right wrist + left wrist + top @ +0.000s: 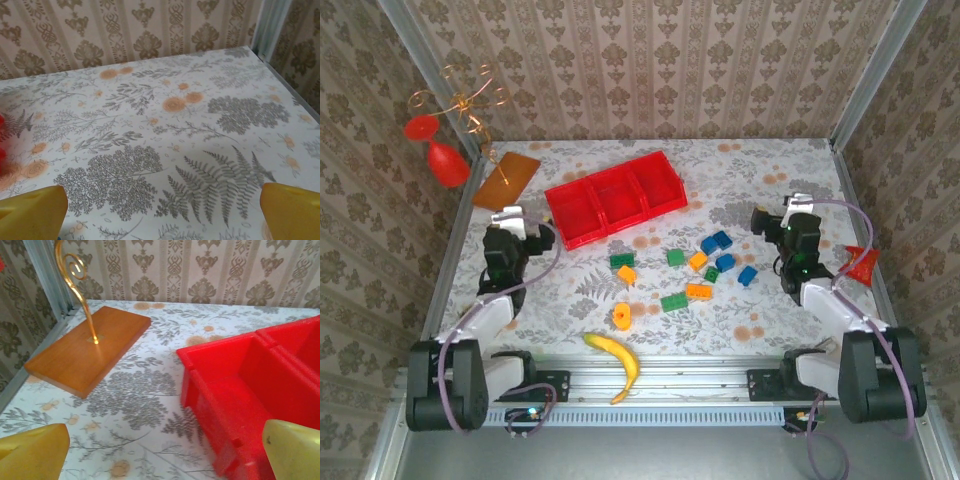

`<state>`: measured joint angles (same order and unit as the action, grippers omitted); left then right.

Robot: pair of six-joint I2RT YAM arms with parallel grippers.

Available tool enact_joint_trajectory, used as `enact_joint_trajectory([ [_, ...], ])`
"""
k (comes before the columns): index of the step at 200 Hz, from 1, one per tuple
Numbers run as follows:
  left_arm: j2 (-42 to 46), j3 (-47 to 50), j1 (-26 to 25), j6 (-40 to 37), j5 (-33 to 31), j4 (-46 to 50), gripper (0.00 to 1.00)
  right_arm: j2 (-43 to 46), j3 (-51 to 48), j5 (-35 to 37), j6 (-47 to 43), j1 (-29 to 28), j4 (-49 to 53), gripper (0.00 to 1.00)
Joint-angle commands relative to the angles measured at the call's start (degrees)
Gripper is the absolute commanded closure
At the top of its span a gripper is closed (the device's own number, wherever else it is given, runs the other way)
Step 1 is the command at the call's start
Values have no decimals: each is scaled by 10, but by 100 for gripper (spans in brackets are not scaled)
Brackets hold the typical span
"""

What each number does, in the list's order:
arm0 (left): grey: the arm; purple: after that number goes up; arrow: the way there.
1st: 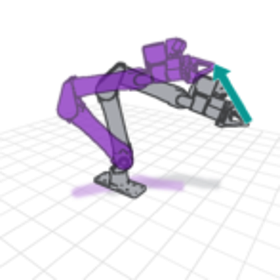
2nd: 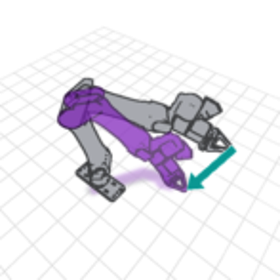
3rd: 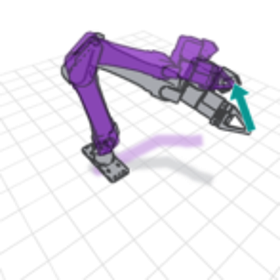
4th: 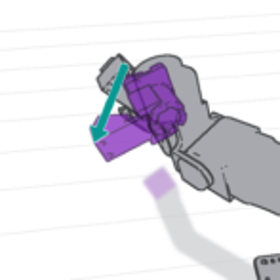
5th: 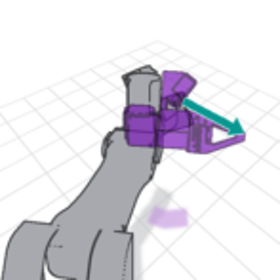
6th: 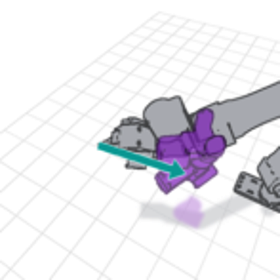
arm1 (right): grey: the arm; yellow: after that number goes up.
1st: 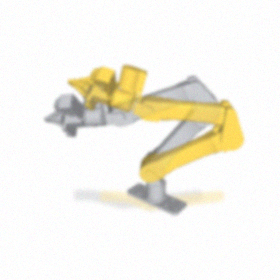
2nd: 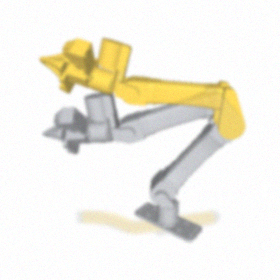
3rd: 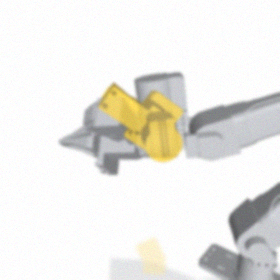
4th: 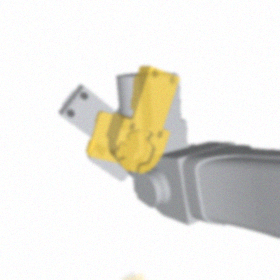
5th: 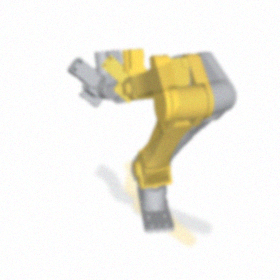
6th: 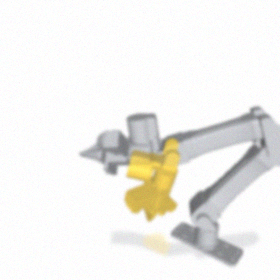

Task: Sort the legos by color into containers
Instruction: Move the container to the top-center of the table.

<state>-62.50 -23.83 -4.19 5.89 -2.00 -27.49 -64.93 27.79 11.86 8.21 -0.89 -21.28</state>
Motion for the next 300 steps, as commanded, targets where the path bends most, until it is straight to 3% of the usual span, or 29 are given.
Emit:
enact_joint_trajectory([
  [1,14,-48,-15,88,-34,124,0,36,36,30,46,1,122,0],
  [32,-25,-105,-42,138,-56,189,0,61,70,22,62,-2,217,0],
  [90,-154,-221,-92,156,-66,260,0,67,146,46,103,-16,366,0],
  [154,-244,-283,-89,164,-76,325,1,63,201,55,121,-25,457,0],
  [252,-342,-338,-84,130,4,330,51,58,234,43,145,-32,496,6],
  [300,-375,-370,-102,112,17,337,62,63,234,36,155,-35,498,6],
])
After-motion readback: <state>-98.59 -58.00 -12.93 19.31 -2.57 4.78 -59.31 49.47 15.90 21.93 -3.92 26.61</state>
